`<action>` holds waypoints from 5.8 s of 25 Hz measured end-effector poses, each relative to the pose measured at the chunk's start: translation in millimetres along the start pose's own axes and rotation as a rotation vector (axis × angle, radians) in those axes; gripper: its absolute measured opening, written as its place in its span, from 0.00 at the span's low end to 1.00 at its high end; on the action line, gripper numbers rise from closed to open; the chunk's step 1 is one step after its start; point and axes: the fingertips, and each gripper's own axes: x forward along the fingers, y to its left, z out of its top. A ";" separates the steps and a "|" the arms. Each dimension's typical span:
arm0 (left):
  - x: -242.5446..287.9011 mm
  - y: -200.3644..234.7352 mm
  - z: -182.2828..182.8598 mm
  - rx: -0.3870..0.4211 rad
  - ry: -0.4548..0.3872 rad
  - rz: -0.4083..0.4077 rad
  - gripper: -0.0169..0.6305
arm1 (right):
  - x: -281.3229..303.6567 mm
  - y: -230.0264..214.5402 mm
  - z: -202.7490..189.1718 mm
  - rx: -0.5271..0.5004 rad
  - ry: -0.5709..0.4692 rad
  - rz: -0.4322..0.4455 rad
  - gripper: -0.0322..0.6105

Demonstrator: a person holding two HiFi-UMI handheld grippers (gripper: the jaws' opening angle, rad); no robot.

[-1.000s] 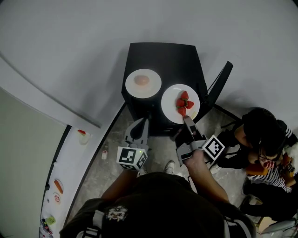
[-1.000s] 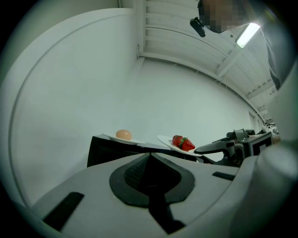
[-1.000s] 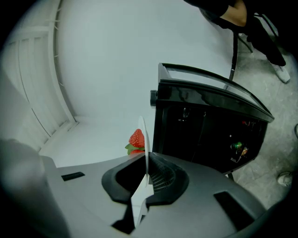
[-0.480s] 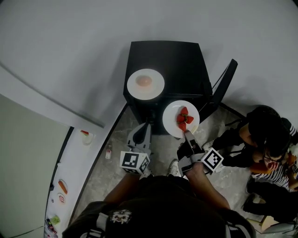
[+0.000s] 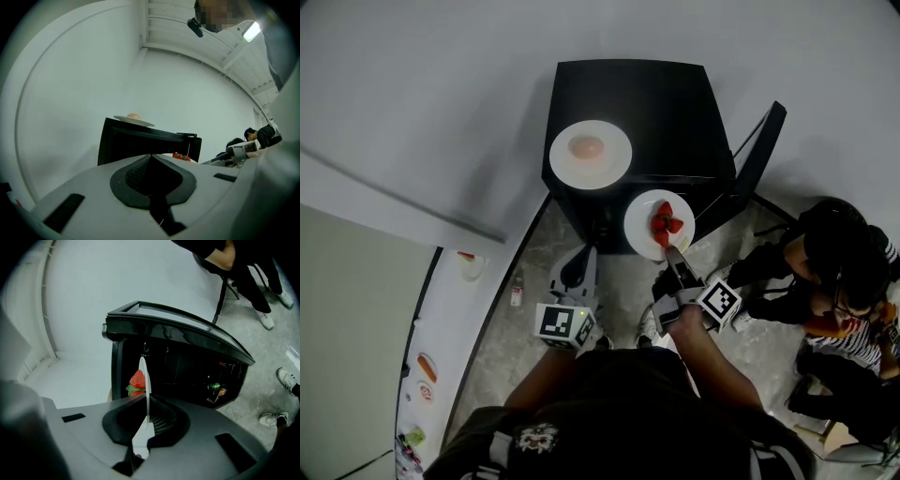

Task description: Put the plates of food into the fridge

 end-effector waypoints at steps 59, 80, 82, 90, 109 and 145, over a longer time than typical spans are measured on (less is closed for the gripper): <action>-6.4 13.3 -30.9 -0.012 0.088 -0.003 0.06 | 123.6 -42.8 74.7 0.044 -0.248 -0.051 0.19; 2.2 4.2 22.1 -0.053 -0.027 0.020 0.06 | 14.6 38.0 25.5 -0.868 -0.068 0.071 0.34; 4.9 1.0 28.0 -0.060 -0.042 0.012 0.06 | 8.5 64.2 16.4 -1.016 -0.072 0.138 0.34; 6.6 -4.3 34.2 -0.041 -0.055 0.009 0.06 | -12.7 124.6 -4.8 -1.387 -0.134 0.232 0.18; -3.8 -22.2 43.5 0.112 -0.104 0.013 0.06 | -29.0 139.4 -4.2 -1.501 -0.197 0.224 0.09; 64.0 29.9 86.4 -1.153 -0.292 -0.183 0.40 | -27.0 131.0 -25.5 -1.451 -0.135 0.263 0.09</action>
